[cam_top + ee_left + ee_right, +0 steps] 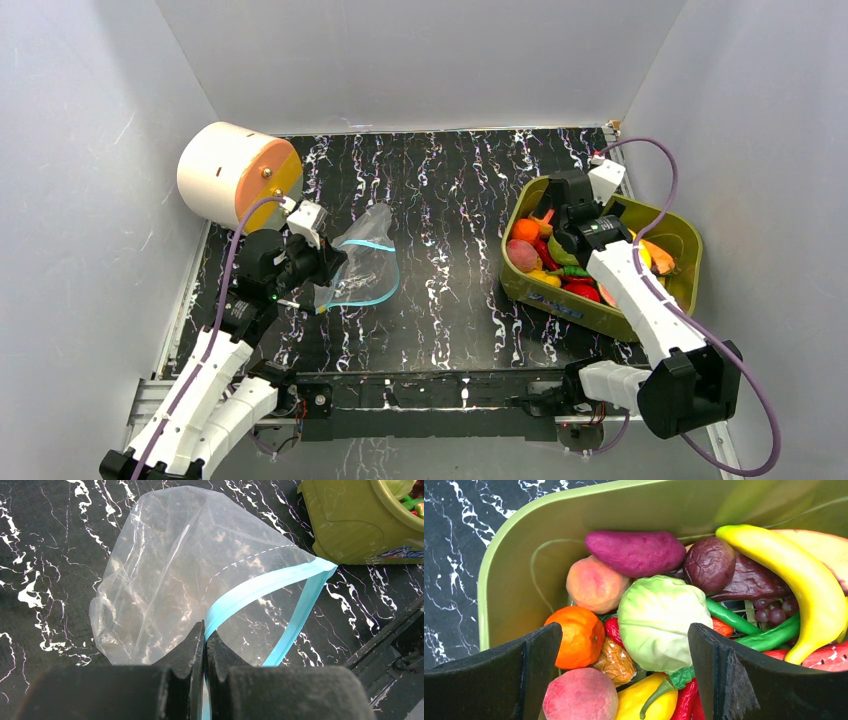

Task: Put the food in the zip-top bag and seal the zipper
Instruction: Pick up the fake fruit from the bin, then place the fake fruit in the zipper food storage bag.

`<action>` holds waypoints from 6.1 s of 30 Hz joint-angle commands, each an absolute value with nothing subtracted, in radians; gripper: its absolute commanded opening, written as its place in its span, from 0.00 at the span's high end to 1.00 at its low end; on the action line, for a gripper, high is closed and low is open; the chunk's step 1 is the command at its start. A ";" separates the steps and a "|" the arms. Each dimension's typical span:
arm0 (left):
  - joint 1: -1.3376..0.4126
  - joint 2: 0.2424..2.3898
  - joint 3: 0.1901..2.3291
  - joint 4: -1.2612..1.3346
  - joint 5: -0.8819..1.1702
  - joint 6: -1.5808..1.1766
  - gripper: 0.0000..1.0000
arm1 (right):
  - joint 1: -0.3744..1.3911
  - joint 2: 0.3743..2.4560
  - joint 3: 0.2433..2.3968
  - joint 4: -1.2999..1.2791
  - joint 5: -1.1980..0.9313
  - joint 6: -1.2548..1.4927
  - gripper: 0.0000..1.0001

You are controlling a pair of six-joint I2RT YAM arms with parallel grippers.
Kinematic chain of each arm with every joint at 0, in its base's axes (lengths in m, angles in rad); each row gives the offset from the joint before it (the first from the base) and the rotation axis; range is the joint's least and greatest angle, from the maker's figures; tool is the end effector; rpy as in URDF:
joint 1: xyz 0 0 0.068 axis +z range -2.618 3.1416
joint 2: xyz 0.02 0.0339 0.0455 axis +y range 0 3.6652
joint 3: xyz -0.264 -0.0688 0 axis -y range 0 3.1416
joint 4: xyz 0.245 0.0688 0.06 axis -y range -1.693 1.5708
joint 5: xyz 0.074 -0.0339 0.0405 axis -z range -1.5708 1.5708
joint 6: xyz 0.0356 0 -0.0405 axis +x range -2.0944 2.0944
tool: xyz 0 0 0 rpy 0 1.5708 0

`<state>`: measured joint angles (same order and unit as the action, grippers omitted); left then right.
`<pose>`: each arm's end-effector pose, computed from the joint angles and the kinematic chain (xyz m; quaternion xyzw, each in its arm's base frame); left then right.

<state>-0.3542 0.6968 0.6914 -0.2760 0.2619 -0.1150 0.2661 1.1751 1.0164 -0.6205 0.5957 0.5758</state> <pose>0.1534 -0.0666 0.3115 0.1725 0.7774 -0.2400 0.5552 0.2400 0.0447 0.3049 0.2478 0.8541 -0.0965 0.4470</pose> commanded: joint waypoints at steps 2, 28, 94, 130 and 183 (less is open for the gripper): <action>-0.349 0.680 0.688 -0.252 0.286 -0.104 1.00 | 0.203 1.155 0.993 -0.552 0.624 0.663 0.02; -0.351 0.674 0.688 -0.255 0.275 -0.094 1.00 | 0.110 1.289 0.917 -0.567 0.578 0.845 0.02; -0.350 0.736 0.708 -0.219 0.240 -0.333 1.00 | 0.112 0.908 1.084 -0.494 0.066 0.526 0.60; -0.351 0.935 0.879 -0.139 0.526 -0.704 1.00 | 0.963 1.218 1.029 0.015 0.122 0.511 0.61; -0.350 0.908 0.771 -0.002 0.562 -0.884 1.00 | 0.965 1.220 1.086 -0.074 0.148 0.565 0.15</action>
